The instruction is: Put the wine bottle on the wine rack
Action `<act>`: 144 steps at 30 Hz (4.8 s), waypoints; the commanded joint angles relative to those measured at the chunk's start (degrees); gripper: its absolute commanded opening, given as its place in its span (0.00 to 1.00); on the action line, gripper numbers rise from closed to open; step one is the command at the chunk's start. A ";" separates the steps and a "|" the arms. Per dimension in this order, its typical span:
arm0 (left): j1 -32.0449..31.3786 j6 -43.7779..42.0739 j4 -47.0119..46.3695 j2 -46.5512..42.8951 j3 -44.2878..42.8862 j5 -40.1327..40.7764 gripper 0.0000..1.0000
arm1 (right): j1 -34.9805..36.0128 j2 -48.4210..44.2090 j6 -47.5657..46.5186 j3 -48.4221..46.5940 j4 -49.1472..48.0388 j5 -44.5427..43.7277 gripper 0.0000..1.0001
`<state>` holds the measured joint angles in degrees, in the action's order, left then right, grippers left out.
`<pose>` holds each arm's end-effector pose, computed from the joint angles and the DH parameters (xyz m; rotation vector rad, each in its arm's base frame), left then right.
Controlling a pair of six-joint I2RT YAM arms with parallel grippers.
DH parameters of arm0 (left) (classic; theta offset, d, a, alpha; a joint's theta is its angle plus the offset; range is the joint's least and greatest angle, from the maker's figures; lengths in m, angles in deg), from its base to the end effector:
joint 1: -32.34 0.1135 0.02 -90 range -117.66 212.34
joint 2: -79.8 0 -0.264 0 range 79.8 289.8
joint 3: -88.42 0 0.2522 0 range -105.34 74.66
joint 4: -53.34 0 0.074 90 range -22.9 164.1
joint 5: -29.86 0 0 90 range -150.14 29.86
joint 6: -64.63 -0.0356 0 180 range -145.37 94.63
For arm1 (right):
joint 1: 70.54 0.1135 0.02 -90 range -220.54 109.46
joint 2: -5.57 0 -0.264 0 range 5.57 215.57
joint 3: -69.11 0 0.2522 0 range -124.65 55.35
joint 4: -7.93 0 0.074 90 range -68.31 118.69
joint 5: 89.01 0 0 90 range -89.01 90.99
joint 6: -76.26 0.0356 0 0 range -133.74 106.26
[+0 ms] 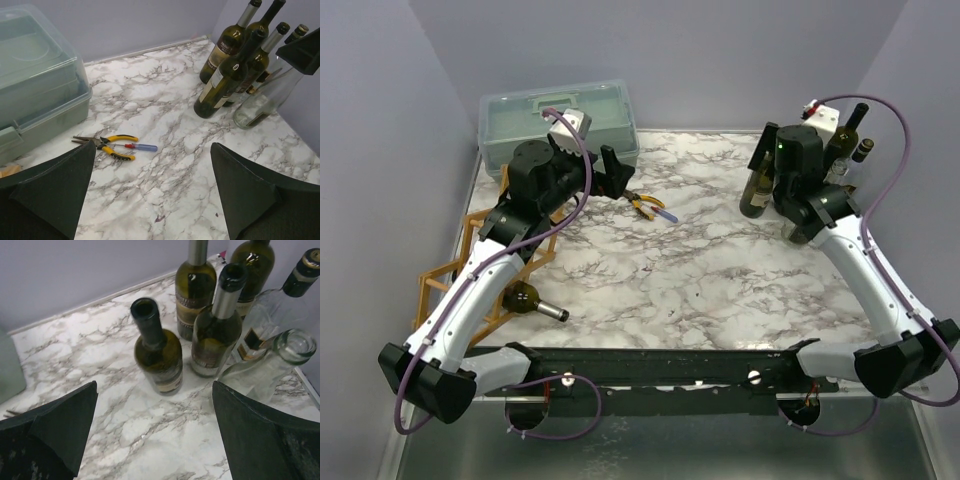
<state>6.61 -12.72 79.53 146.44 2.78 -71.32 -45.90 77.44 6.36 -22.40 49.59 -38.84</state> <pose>0.2329 -0.1199 0.4243 0.3458 1.7039 -0.6622 0.2543 0.0916 0.4112 0.3705 1.8281 -0.1421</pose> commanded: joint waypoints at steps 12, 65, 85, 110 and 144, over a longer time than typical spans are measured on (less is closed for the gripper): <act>0.34 1.82 -2.54 -2.24 0.35 5.71 0.99 | -11.09 14.51 -1.16 -12.65 -1.41 8.19 1.00; 0.25 0.88 0.16 5.71 0.03 5.20 0.96 | -13.25 16.98 -4.72 -0.75 -3.91 29.88 0.07; -11.55 -3.50 1.92 13.64 -0.94 3.26 0.99 | -13.23 5.71 21.16 15.61 -21.35 72.95 0.00; -25.99 -15.05 7.94 18.82 -3.01 21.99 0.99 | -13.22 -0.65 37.58 23.68 -39.99 80.95 0.00; -26.38 -35.86 0.06 15.67 5.33 36.67 0.00 | -13.24 -0.81 20.98 19.06 -19.77 83.02 0.85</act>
<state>-20.69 -41.31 85.54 165.12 5.58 -40.70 -59.36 77.64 39.10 3.06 13.33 43.21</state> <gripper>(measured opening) 0.752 0.737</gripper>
